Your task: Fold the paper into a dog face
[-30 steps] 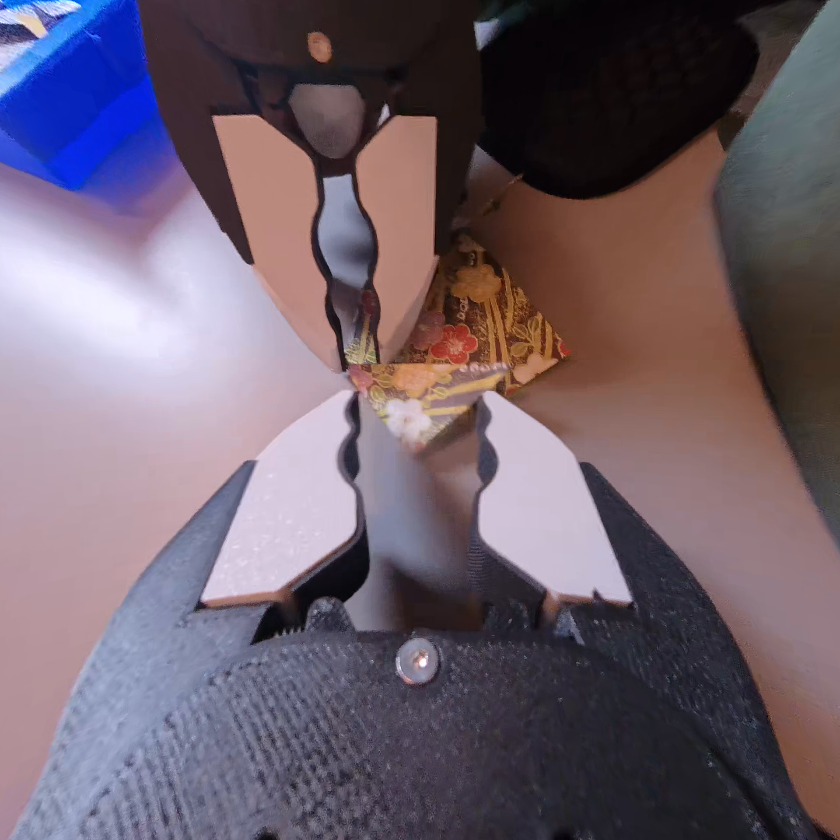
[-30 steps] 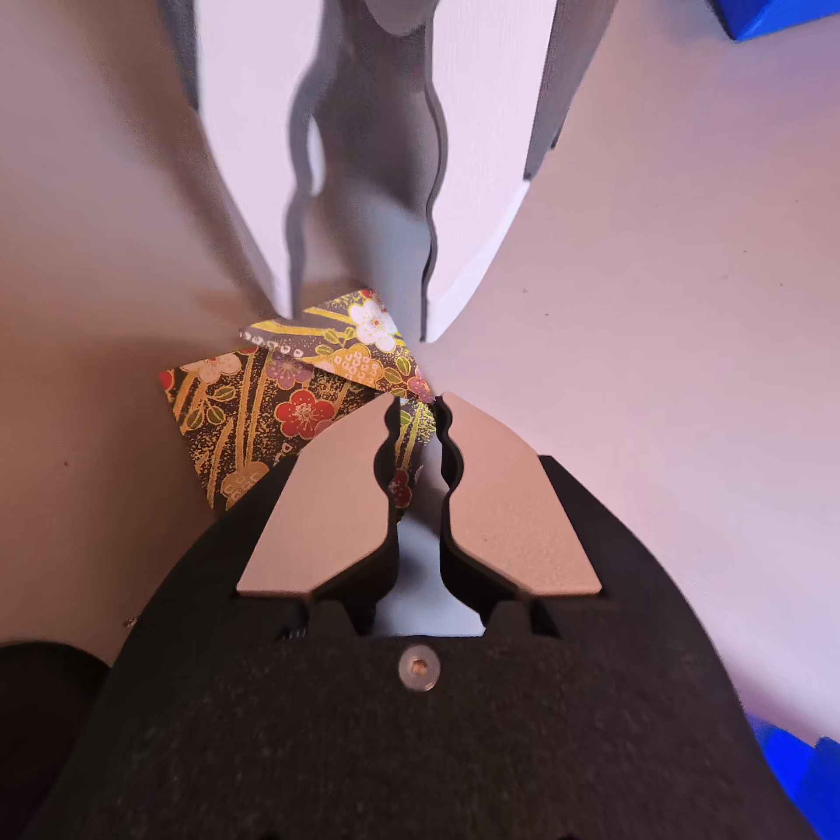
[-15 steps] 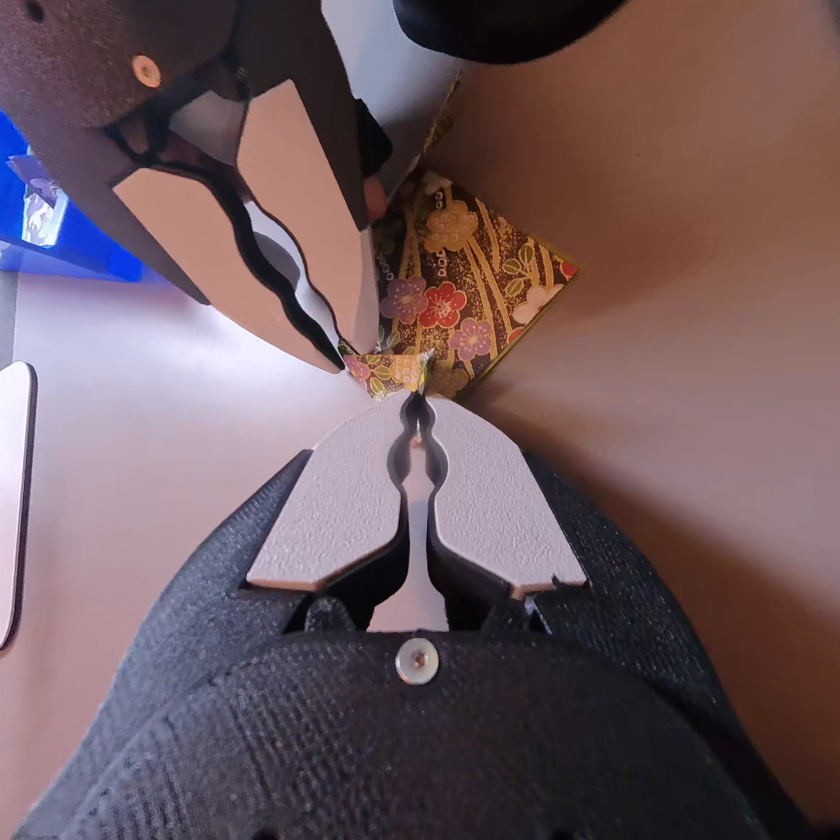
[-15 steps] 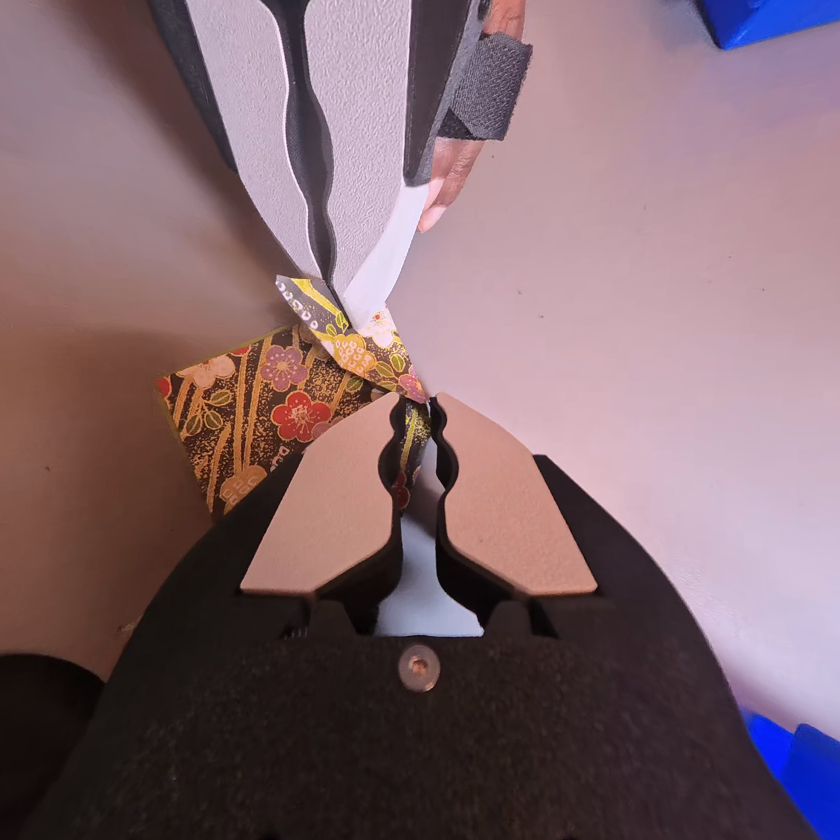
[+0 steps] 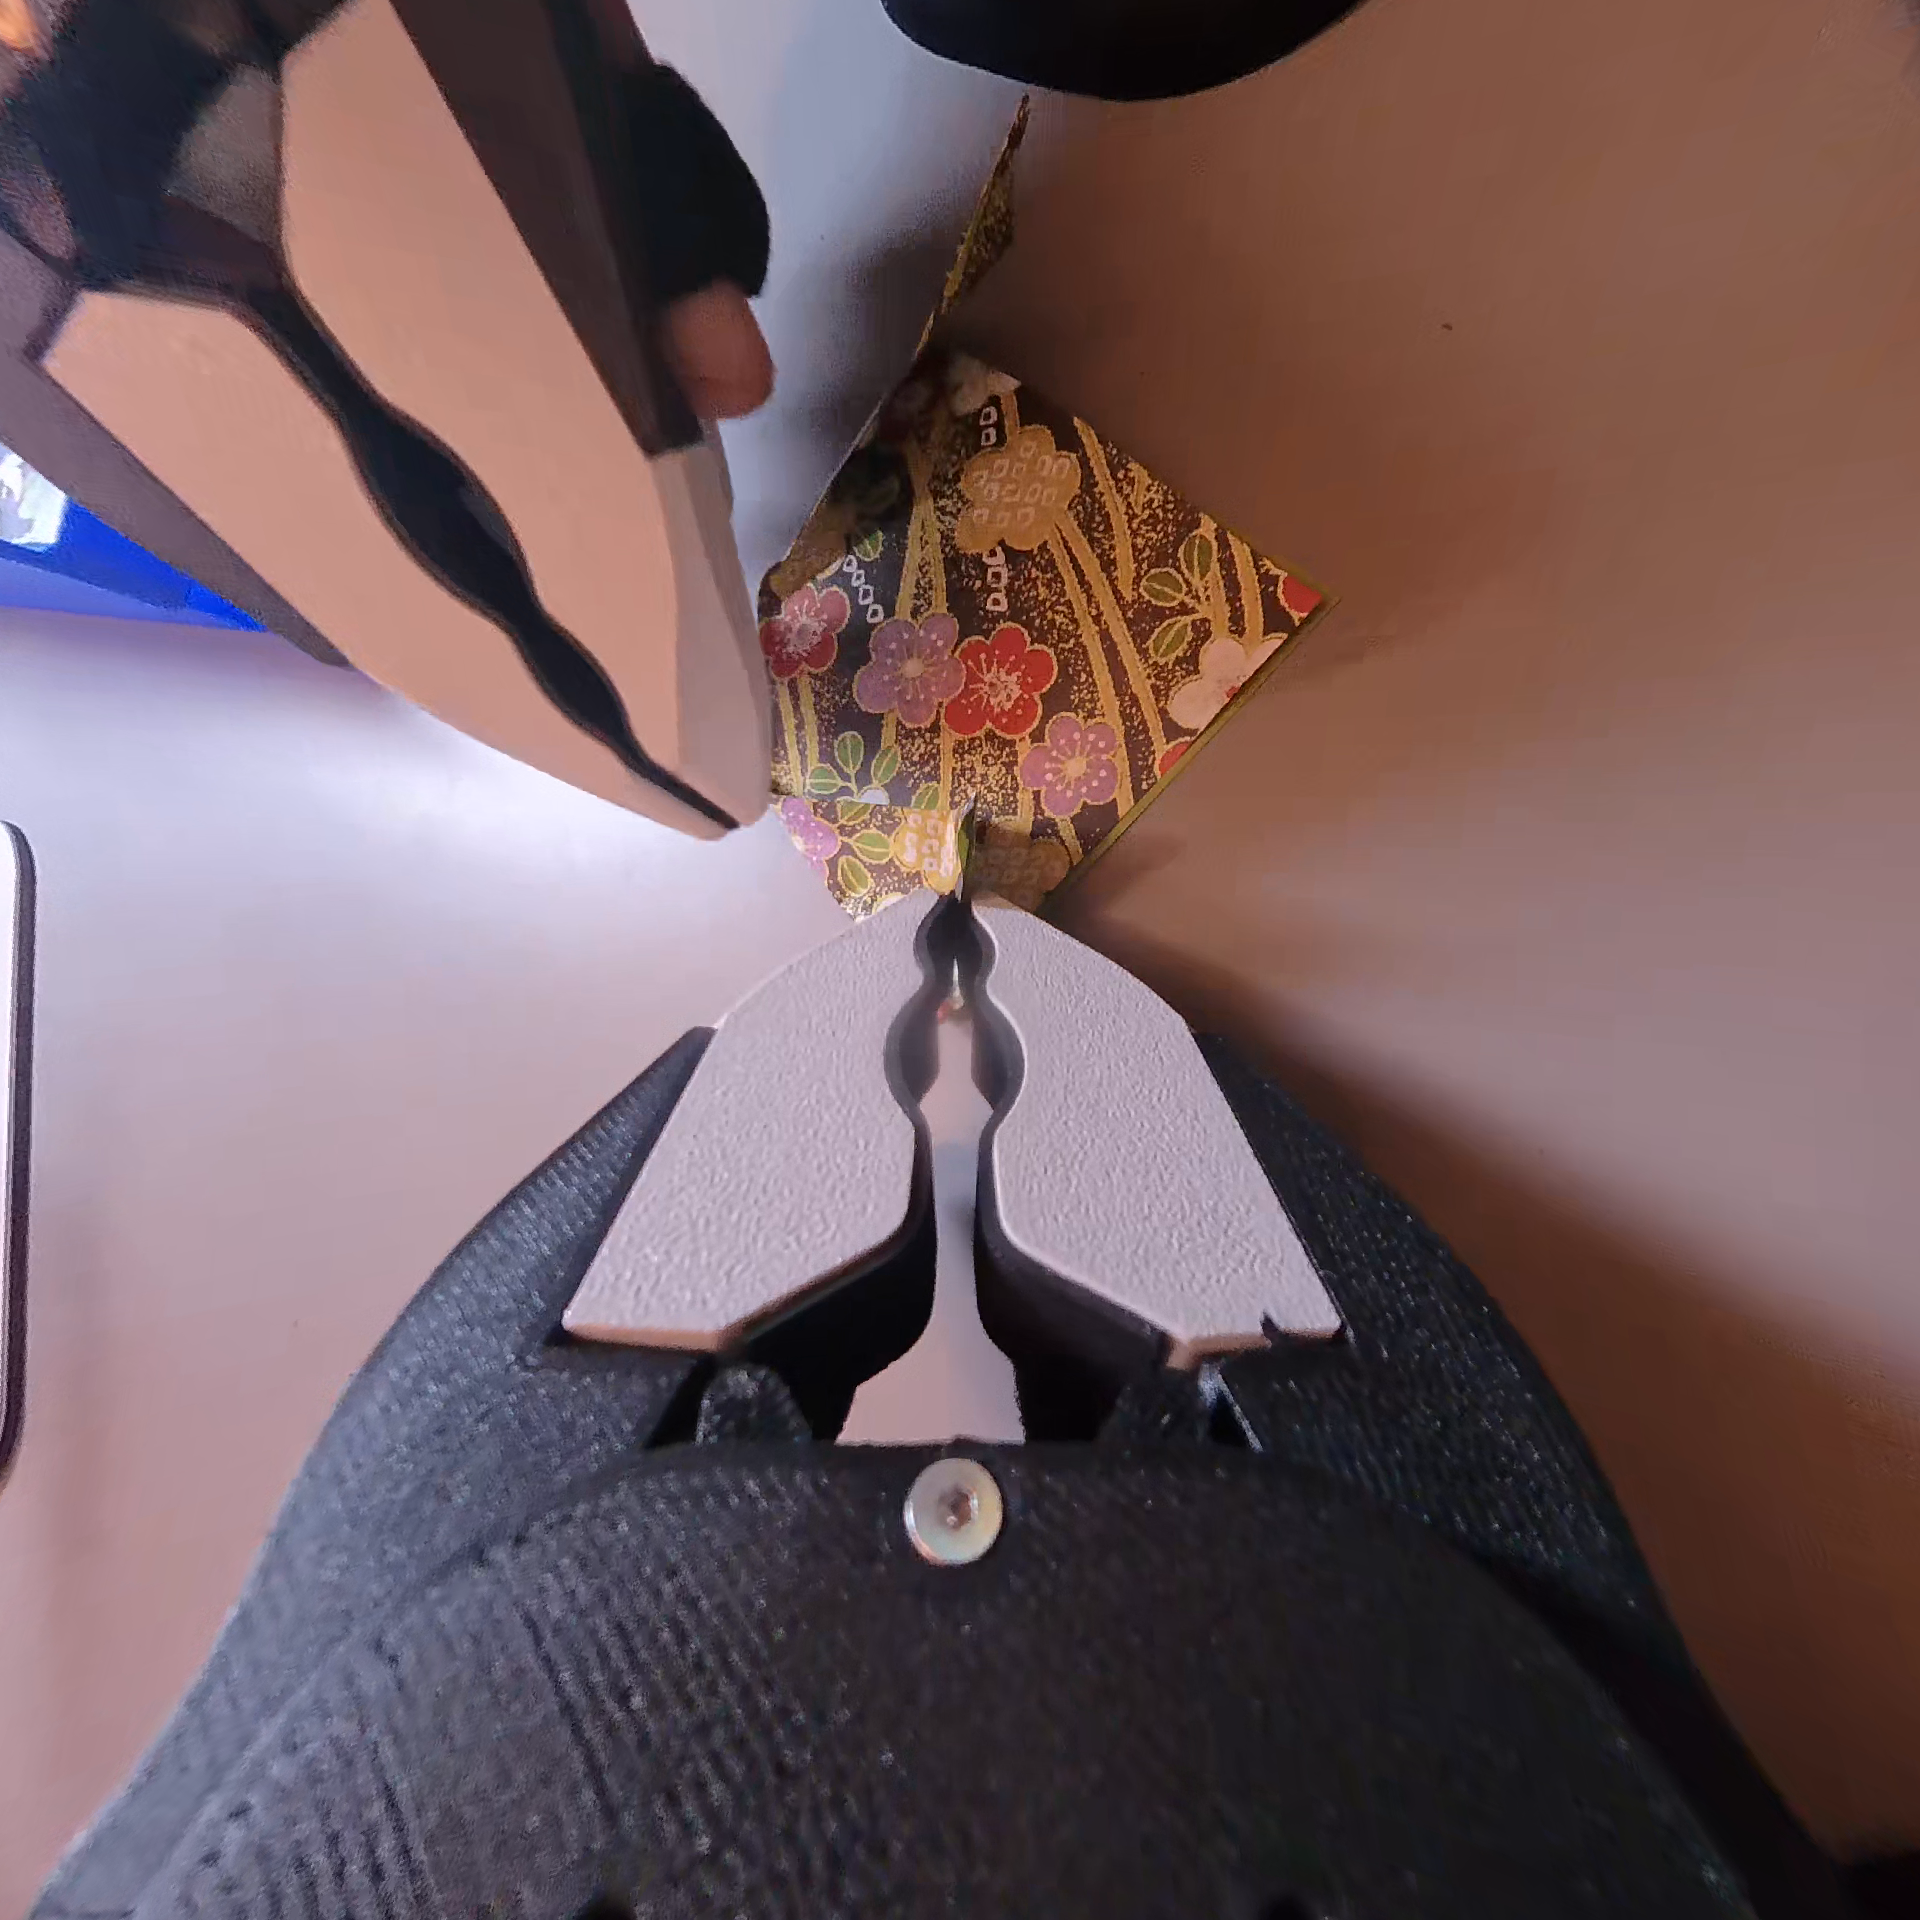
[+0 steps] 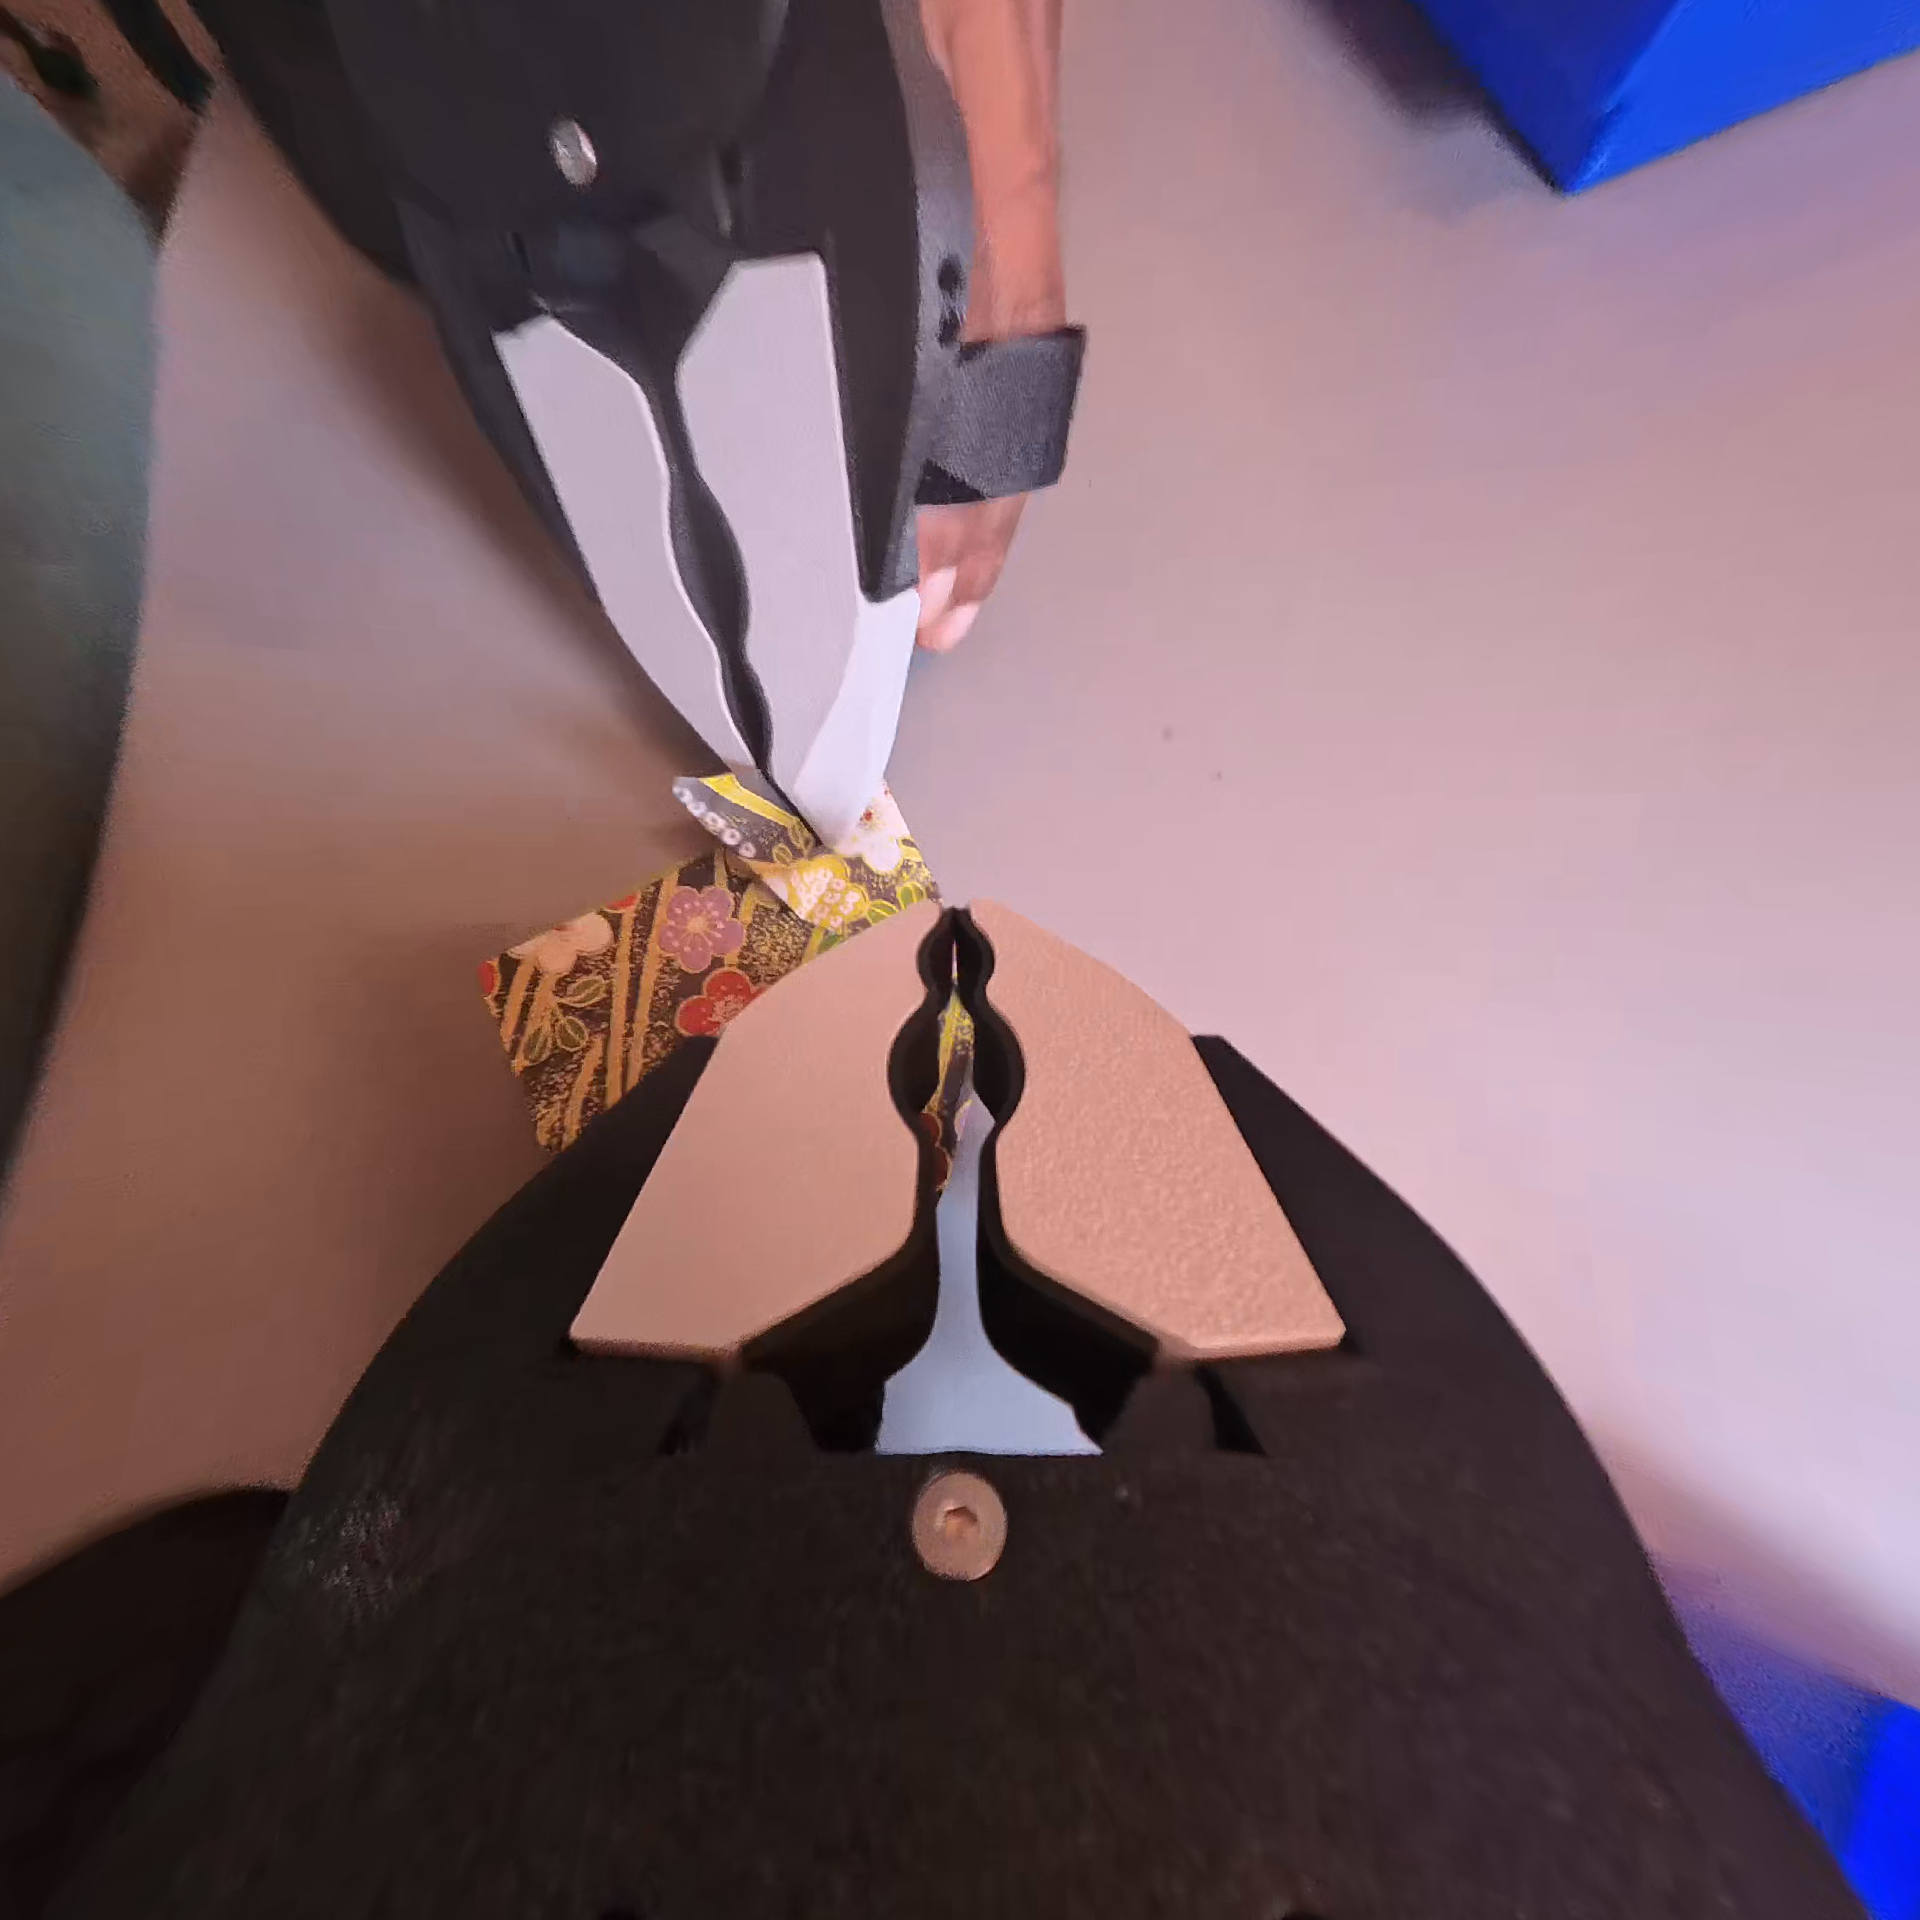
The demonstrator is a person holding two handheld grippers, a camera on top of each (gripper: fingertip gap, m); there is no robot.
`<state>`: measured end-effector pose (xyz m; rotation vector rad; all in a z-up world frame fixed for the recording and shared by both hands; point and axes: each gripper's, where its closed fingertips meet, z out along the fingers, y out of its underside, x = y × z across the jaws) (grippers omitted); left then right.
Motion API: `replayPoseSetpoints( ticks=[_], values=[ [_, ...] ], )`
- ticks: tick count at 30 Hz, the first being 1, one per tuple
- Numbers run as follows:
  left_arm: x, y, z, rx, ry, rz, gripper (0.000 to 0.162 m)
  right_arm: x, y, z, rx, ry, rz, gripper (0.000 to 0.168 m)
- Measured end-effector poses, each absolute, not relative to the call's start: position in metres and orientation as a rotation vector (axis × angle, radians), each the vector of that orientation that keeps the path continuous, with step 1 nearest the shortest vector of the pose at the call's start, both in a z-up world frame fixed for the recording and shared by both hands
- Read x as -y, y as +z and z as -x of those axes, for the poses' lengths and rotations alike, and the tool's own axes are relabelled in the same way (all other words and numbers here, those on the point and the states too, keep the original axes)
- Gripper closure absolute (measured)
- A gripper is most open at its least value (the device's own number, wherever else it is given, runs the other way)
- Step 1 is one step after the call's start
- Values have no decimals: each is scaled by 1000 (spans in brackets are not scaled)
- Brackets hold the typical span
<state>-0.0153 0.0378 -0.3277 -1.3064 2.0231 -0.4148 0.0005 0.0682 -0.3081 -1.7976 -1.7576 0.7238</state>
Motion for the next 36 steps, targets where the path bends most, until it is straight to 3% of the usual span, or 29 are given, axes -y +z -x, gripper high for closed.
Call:
replayPoseSetpoints(
  ticks=[13,16,19,26,36],
  values=[
    [-37,-327,17,-2012,-443,1346,161,-66,-329,-4,1790,677,1919,168],
    [-27,-308,22,-1949,-716,1422,147,-66,-329,-4,1791,671,1915,168],
    [-46,-286,20,-1724,-866,1528,162,-66,-329,-4,1792,666,1913,168],
    [-64,-325,-4,-1739,-666,1674,162,-66,-329,-4,1785,652,1901,168],
    [-63,-328,-1,-1787,-568,1626,162,-66,-329,-4,1801,634,1875,168]
  ],
)
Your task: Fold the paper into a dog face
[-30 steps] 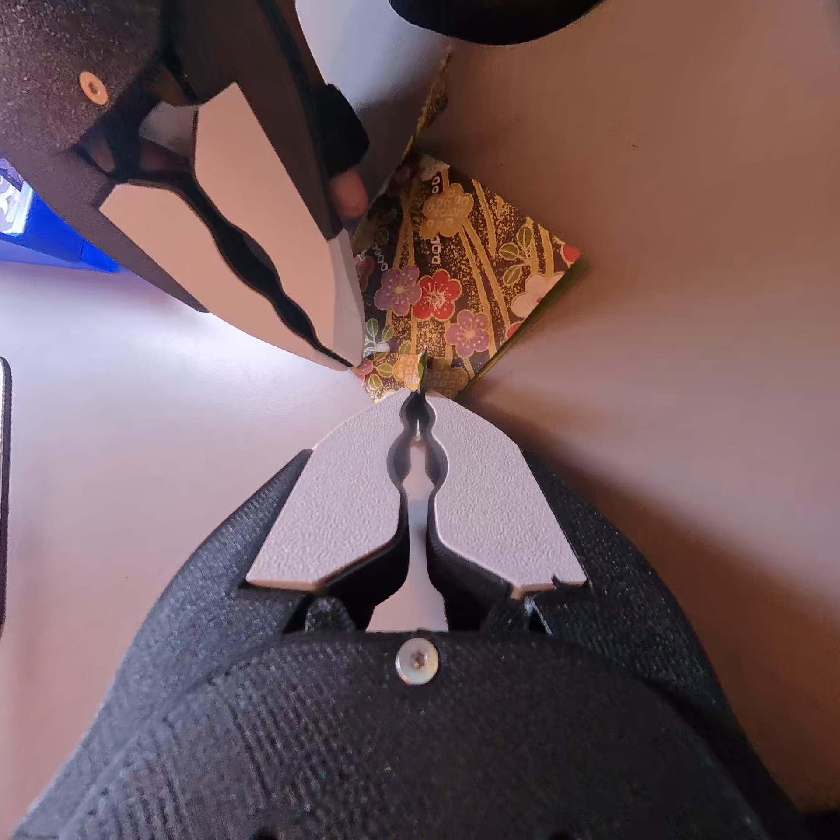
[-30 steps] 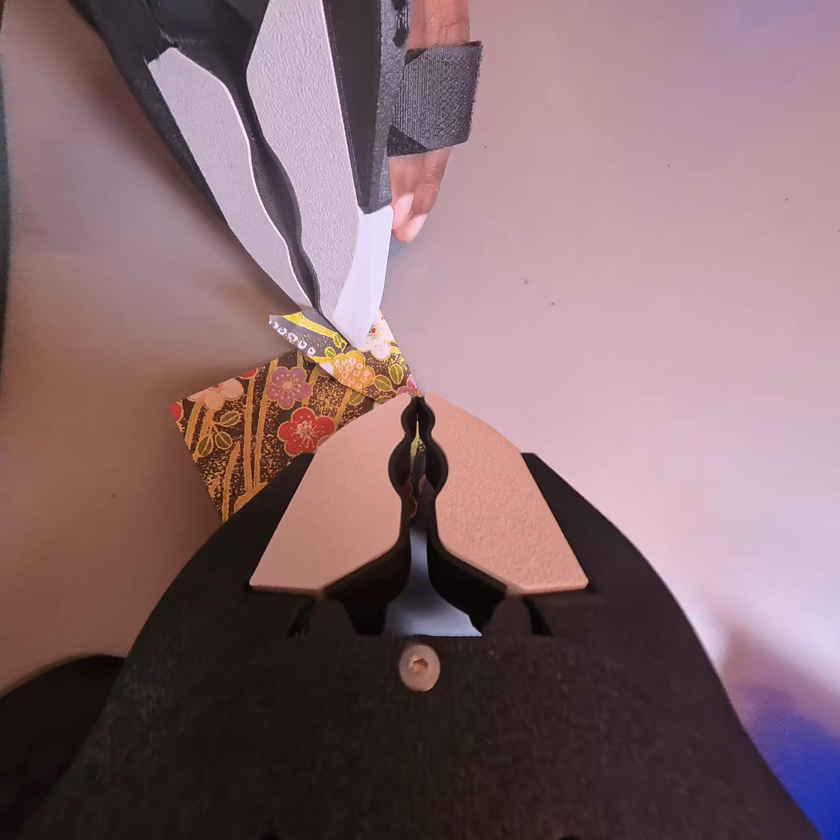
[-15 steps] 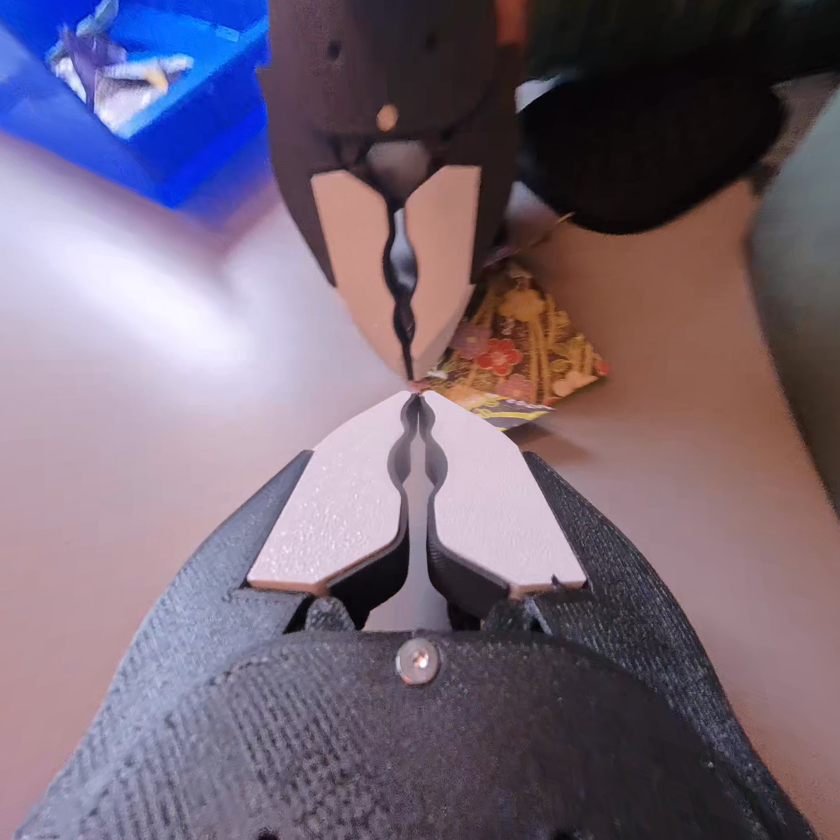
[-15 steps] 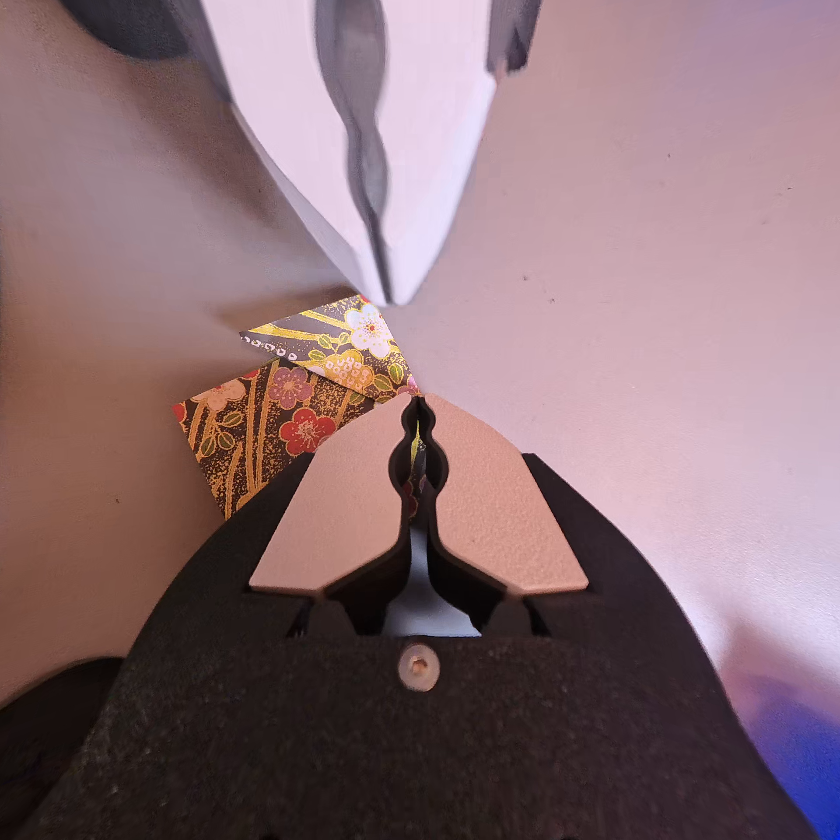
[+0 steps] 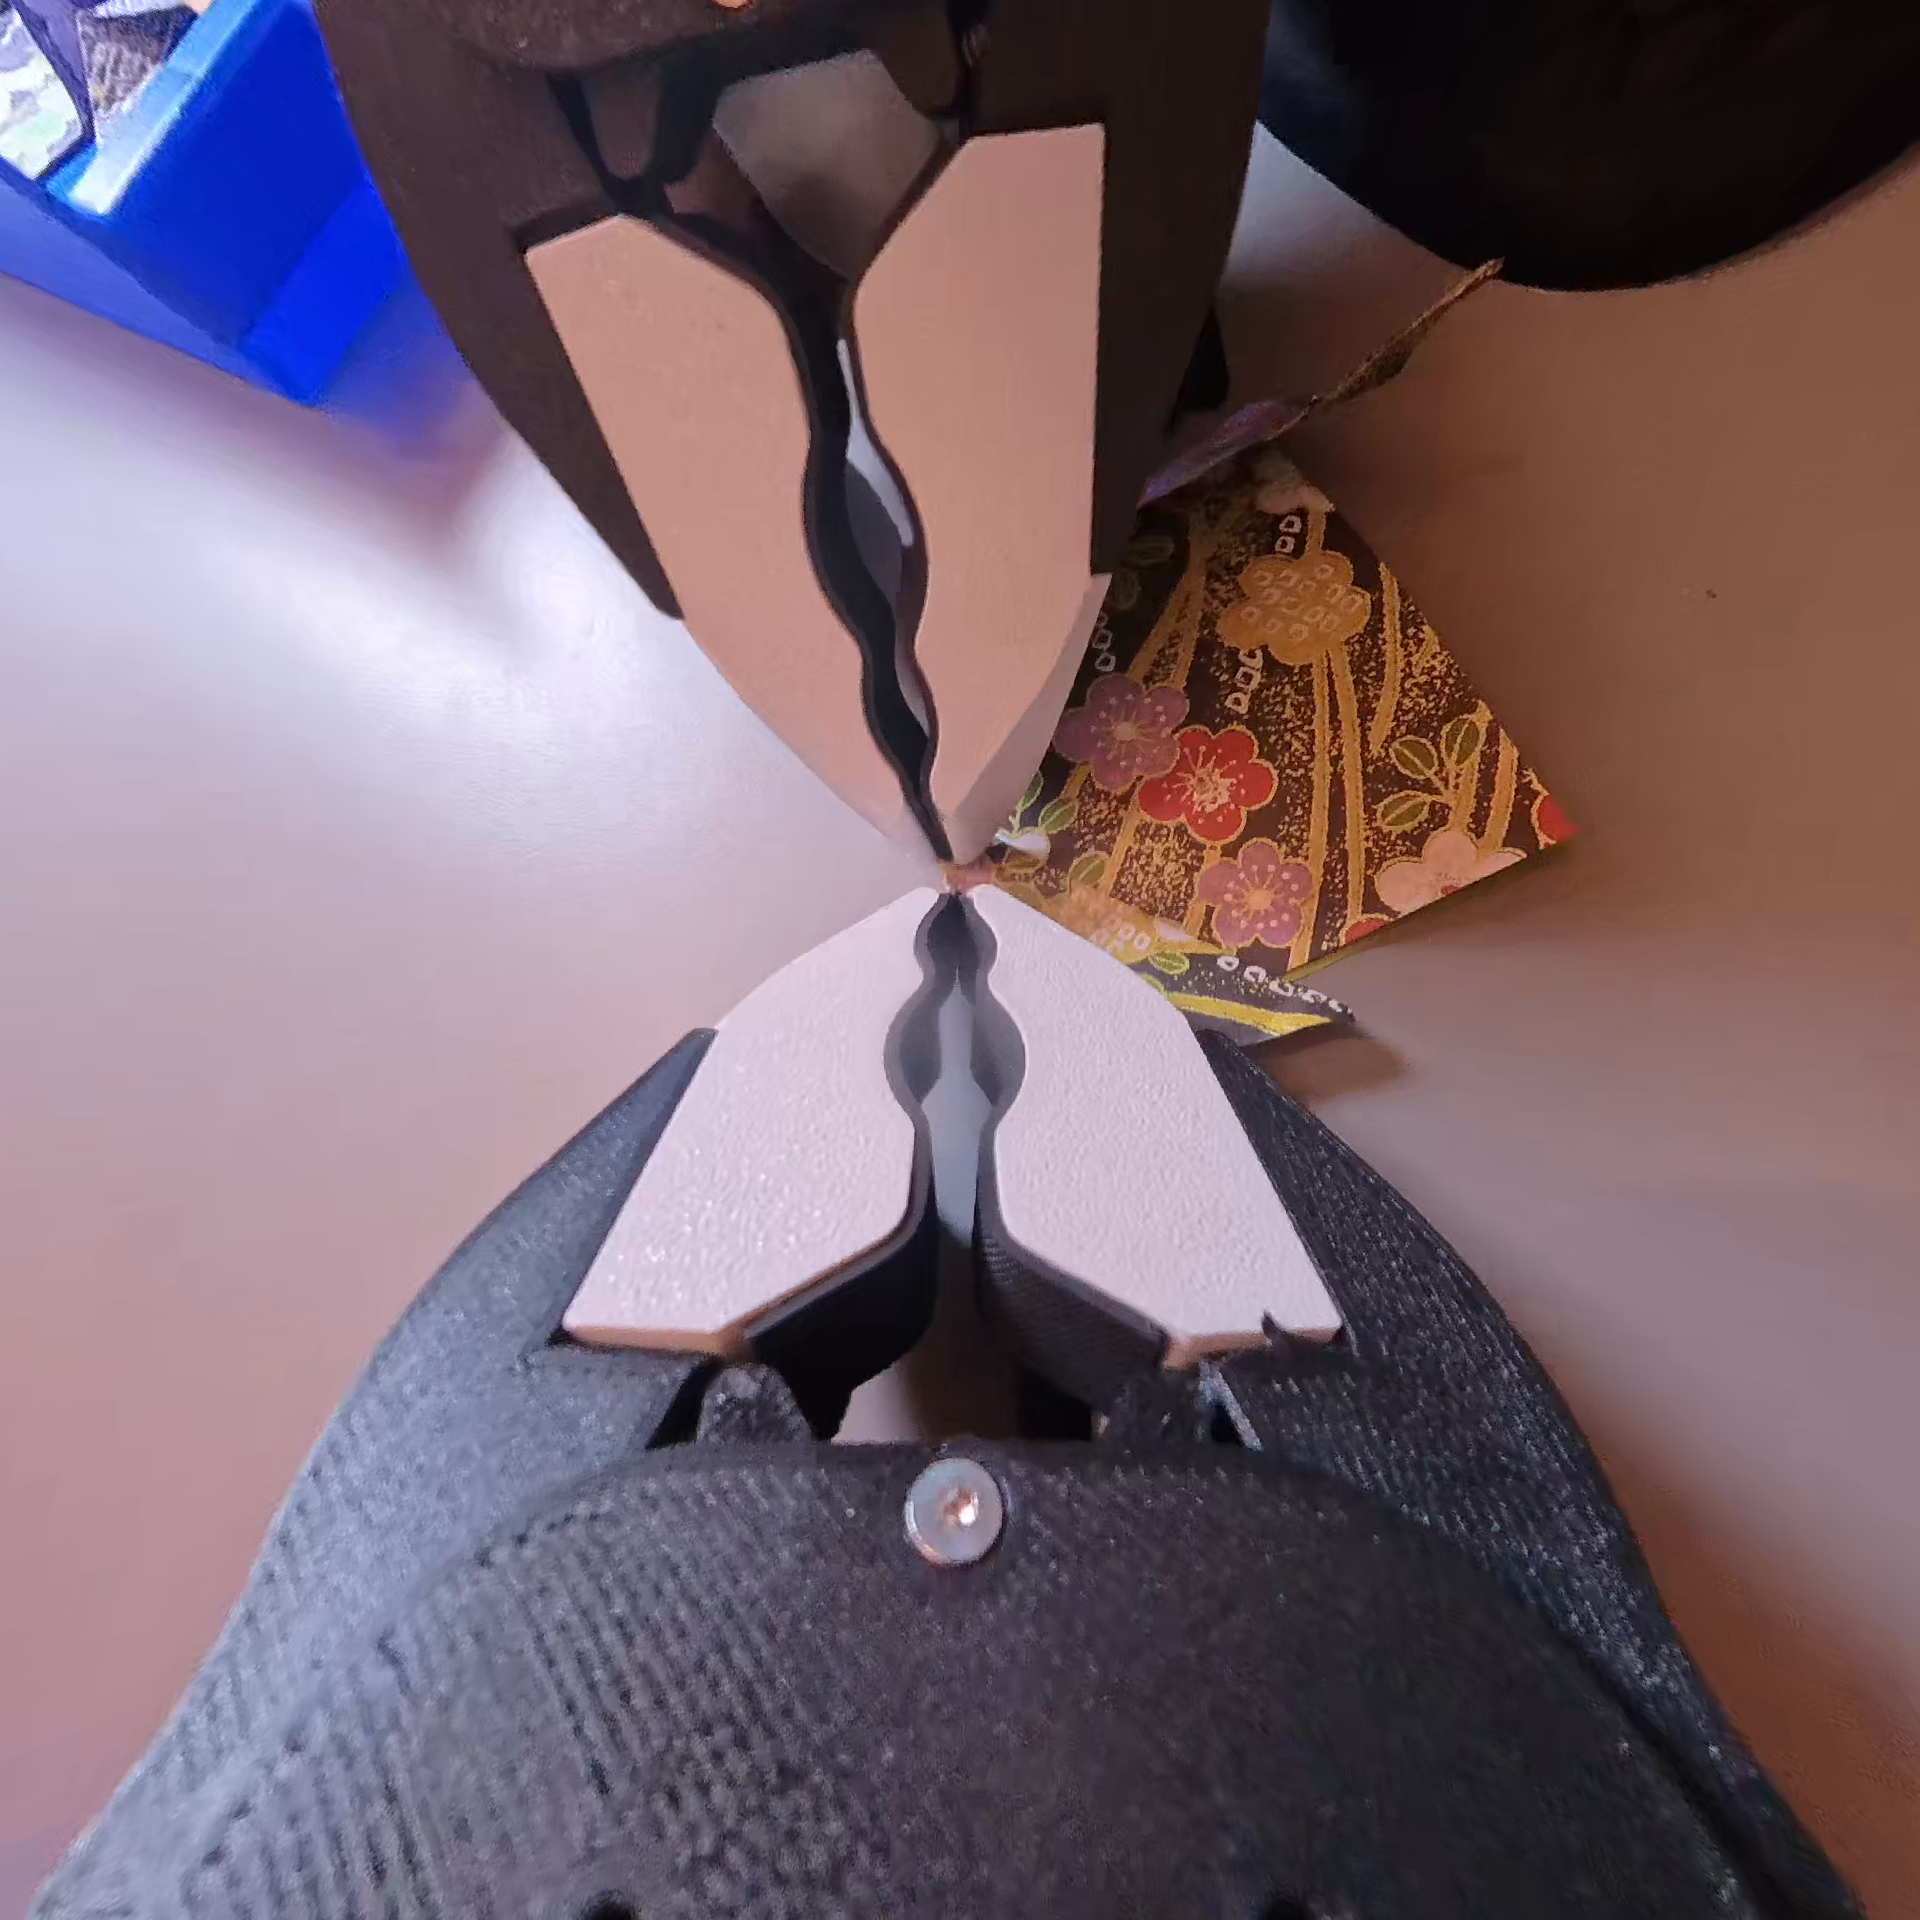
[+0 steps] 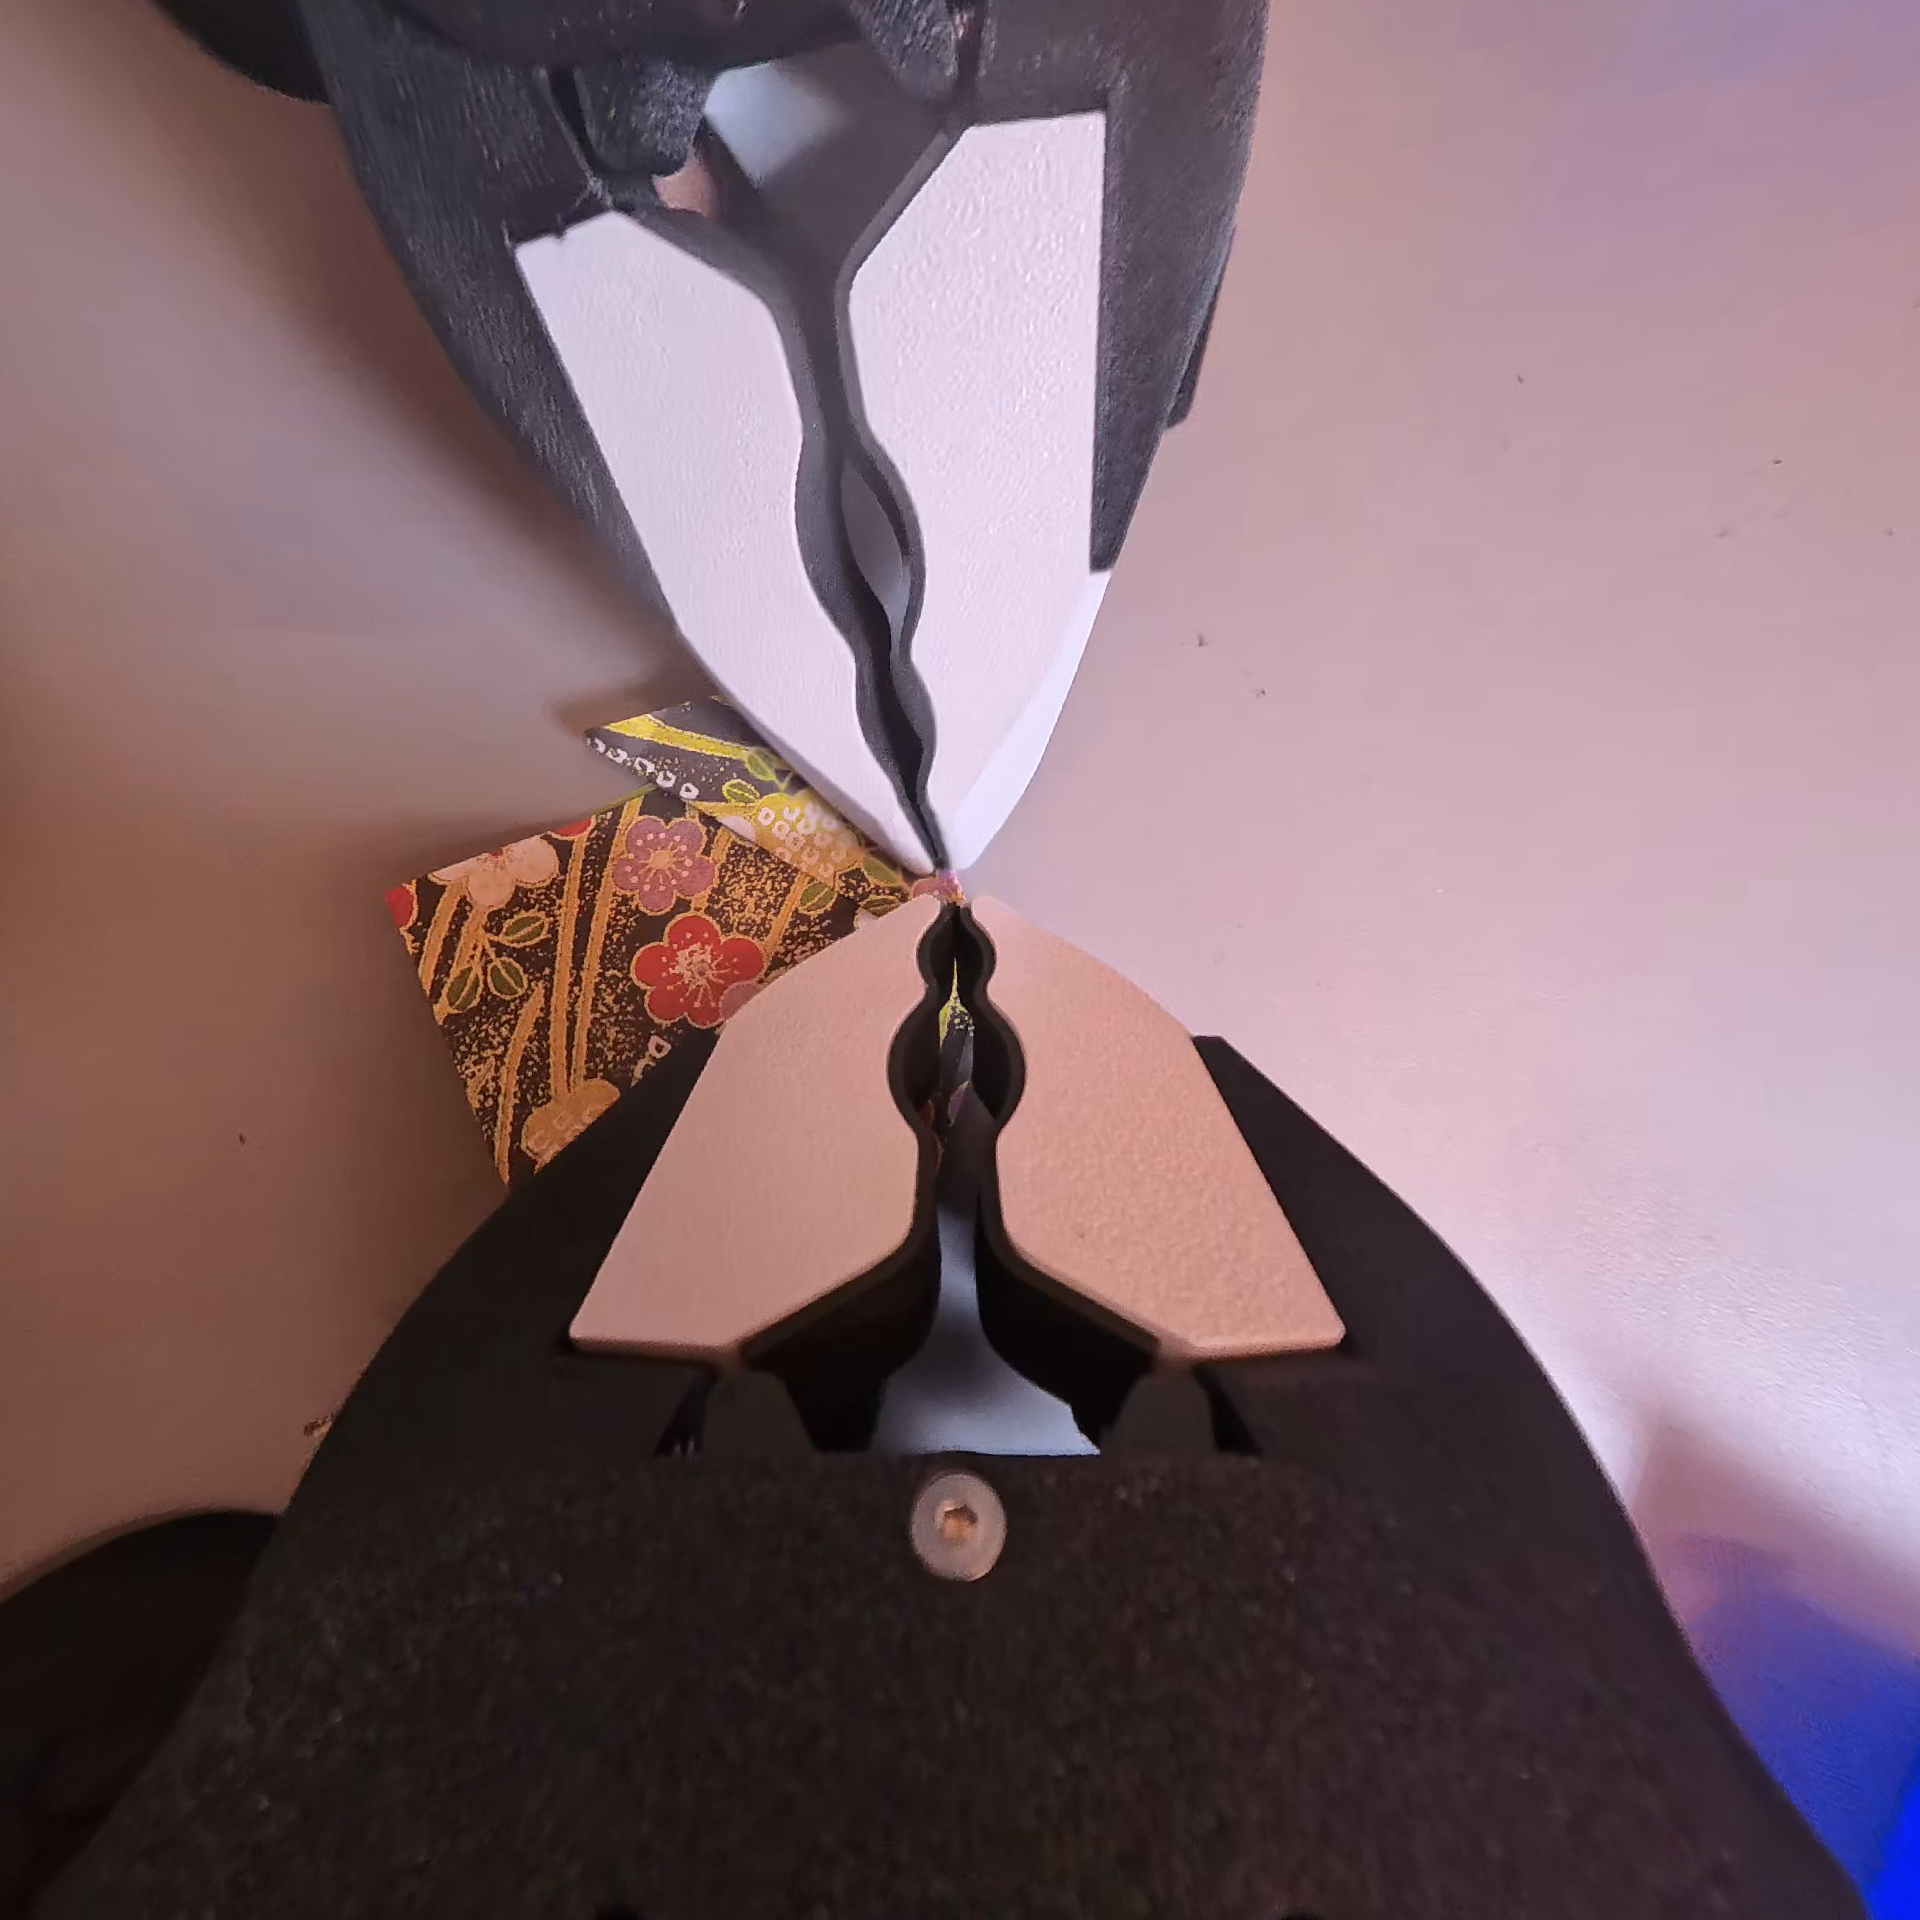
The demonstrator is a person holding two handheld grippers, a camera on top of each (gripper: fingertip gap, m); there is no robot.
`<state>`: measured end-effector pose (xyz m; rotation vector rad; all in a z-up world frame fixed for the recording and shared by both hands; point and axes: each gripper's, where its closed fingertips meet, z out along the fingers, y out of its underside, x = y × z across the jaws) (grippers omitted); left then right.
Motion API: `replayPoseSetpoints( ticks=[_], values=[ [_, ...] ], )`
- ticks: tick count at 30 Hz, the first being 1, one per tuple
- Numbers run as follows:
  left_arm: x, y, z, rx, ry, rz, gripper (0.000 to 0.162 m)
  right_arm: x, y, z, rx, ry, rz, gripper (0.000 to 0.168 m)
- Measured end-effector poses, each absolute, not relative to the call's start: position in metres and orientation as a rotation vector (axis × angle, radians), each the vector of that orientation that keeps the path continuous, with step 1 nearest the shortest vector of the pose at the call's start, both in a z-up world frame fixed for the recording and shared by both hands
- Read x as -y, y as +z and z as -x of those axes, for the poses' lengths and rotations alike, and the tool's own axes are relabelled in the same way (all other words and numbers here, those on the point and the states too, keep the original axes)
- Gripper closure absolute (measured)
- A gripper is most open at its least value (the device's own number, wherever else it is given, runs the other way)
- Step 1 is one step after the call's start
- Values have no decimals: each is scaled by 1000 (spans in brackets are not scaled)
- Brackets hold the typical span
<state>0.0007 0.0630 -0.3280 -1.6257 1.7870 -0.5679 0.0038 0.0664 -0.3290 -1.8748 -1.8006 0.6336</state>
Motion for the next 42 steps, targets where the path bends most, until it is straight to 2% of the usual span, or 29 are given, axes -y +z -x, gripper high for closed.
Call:
replayPoseSetpoints(
  ticks=[22,34,42],
  values=[
    [-56,-330,29,-1680,-594,1973,161,-66,-329,-4,1798,628,1869,168],
    [-56,-330,29,-1672,-566,2001,162,-64,-310,10,1756,798,1873,168],
    [-56,-329,28,-1663,-577,1965,162,-59,-328,24,1854,737,1891,168]
  ],
)
